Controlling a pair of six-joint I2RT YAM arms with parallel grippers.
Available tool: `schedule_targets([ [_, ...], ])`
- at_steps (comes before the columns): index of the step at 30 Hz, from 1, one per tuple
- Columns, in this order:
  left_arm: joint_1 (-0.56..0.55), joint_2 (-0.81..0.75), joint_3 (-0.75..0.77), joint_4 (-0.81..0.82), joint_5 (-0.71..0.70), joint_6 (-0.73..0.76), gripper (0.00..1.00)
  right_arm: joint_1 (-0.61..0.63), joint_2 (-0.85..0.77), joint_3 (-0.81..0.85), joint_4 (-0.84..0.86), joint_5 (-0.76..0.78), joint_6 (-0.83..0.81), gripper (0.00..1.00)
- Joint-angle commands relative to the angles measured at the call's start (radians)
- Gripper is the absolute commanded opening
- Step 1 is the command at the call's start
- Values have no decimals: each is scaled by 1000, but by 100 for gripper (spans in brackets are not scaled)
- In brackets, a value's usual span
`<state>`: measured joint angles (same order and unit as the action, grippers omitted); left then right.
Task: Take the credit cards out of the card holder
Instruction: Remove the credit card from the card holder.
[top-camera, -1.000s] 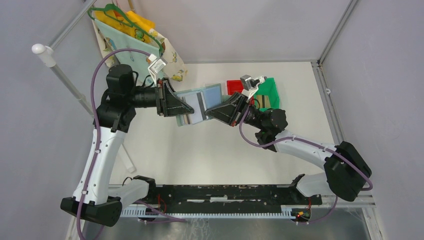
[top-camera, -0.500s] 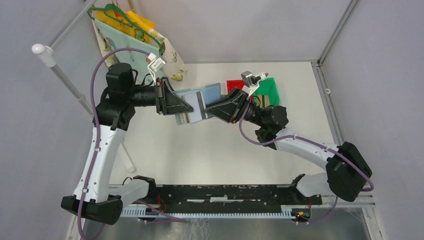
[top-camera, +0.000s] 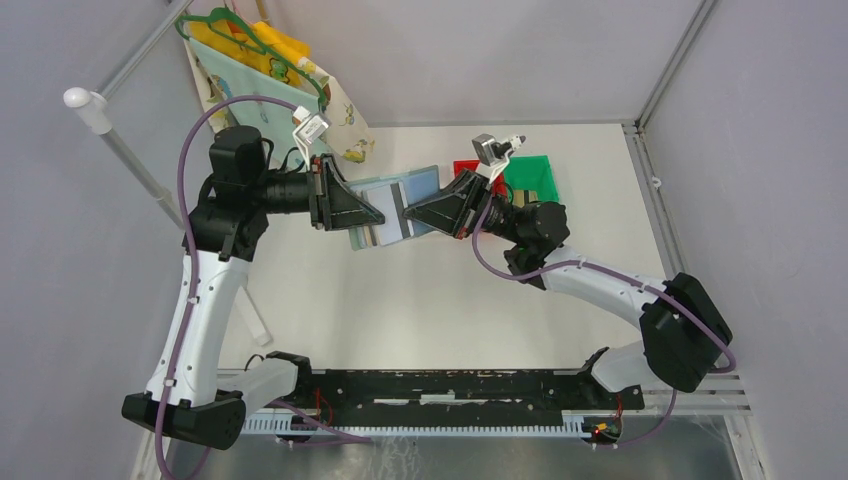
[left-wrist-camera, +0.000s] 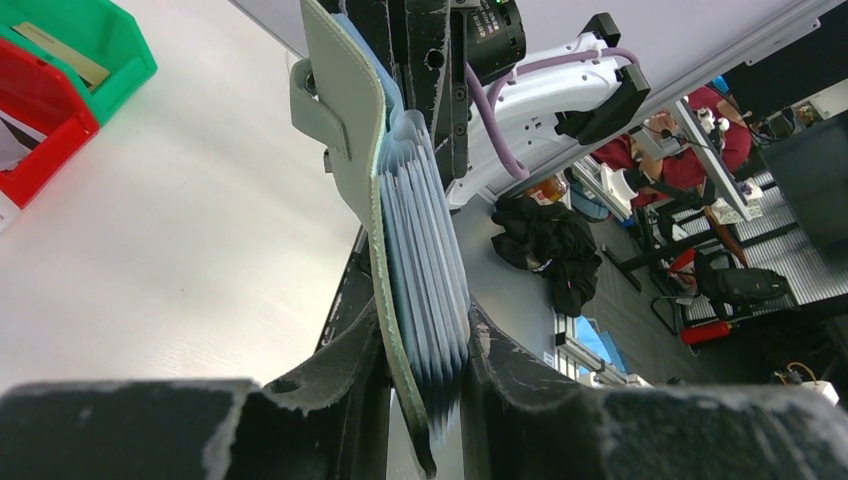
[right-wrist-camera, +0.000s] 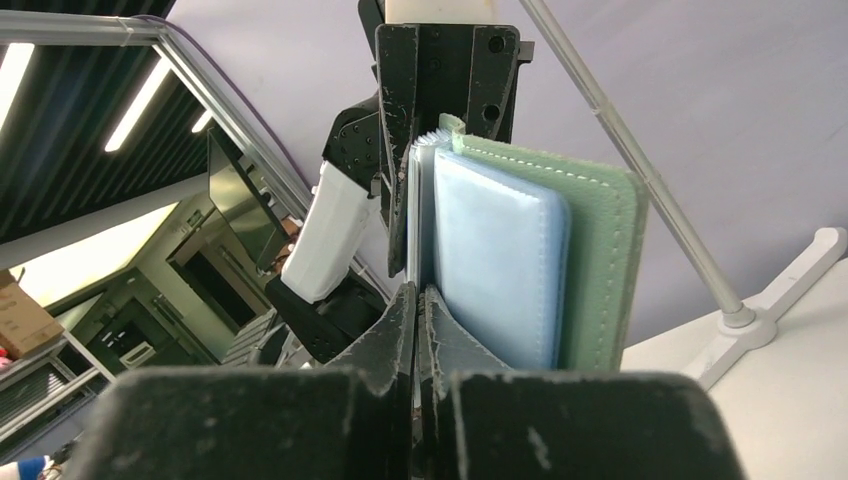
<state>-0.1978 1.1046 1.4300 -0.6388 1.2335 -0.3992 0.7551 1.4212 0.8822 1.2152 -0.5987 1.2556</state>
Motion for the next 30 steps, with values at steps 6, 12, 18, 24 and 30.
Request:
schedule_targets([
  [6,-9,15,68,-78,-32,121,27,-30,-26,-23,67,54,29,0],
  [12,-5,78,135,-223,-66,187,35,-30,-70,-66,-14,130,-48,0],
  [18,-5,68,125,-230,-40,215,44,-28,-80,-95,3,172,-56,0],
  [24,-5,81,124,-231,5,204,27,-15,-63,-121,64,197,-23,0],
  [30,-5,79,107,-231,13,207,17,0,-63,-118,87,193,-17,0],
])
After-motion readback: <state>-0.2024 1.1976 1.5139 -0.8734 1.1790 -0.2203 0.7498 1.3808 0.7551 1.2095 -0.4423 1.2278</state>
